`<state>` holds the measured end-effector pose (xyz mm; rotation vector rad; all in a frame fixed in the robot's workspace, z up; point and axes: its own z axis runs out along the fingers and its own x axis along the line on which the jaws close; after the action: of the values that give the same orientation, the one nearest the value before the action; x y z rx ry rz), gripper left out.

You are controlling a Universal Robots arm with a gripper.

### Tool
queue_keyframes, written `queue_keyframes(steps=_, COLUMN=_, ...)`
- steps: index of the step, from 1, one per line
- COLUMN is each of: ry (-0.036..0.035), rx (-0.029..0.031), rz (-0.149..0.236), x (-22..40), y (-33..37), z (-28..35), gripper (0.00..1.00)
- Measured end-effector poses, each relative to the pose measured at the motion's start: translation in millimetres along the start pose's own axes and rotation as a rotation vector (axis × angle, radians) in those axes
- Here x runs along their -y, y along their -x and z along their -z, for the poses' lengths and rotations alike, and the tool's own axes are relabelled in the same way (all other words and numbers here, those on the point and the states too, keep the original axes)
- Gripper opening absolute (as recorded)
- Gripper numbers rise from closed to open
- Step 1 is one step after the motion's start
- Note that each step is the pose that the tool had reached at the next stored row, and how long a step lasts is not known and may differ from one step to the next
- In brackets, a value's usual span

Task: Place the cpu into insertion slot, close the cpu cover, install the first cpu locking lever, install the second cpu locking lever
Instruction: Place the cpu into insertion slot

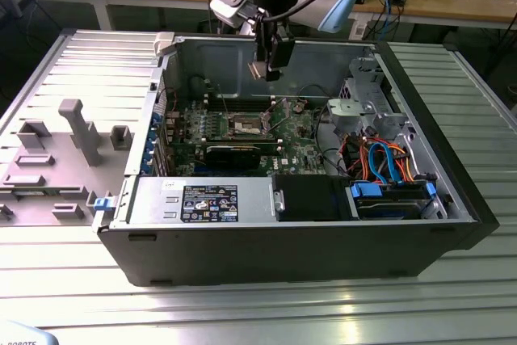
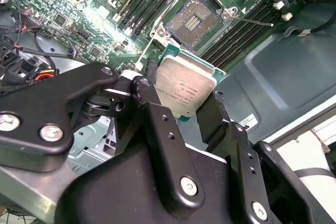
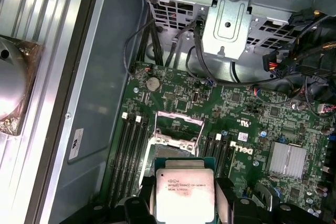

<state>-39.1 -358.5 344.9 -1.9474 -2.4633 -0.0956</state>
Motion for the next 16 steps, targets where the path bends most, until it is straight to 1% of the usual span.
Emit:
queue_keyframes(steps=5, ry=0.0001, rx=-0.0001, rz=0.0, x=0.0, y=0.0, z=-0.5, gripper=0.55)
queue_keyframes(steps=8, ry=-0.0003, rx=0.0016, rz=-0.002, x=0.9, y=0.0, z=-4.9, gripper=0.55)
queue_keyframes(steps=10, ry=0.0004, rx=0.0024, rz=-0.02, x=1.4, y=0.0, z=-7.0, gripper=0.55)
queue_keyframes(steps=12, ry=0.0018, rx=0.0041, rz=-0.056, x=1.6, y=0.1, z=-10.2, gripper=0.55)
queue_keyframes(steps=14, ry=0.0023, rx=0.005, rz=-0.074, x=1.6, y=0.2, z=-11.3, gripper=0.55)
queue_keyframes(steps=16, ry=0.0028, rx=0.0053, rz=-0.082, x=1.7, y=0.2, z=-12.9, gripper=0.55)
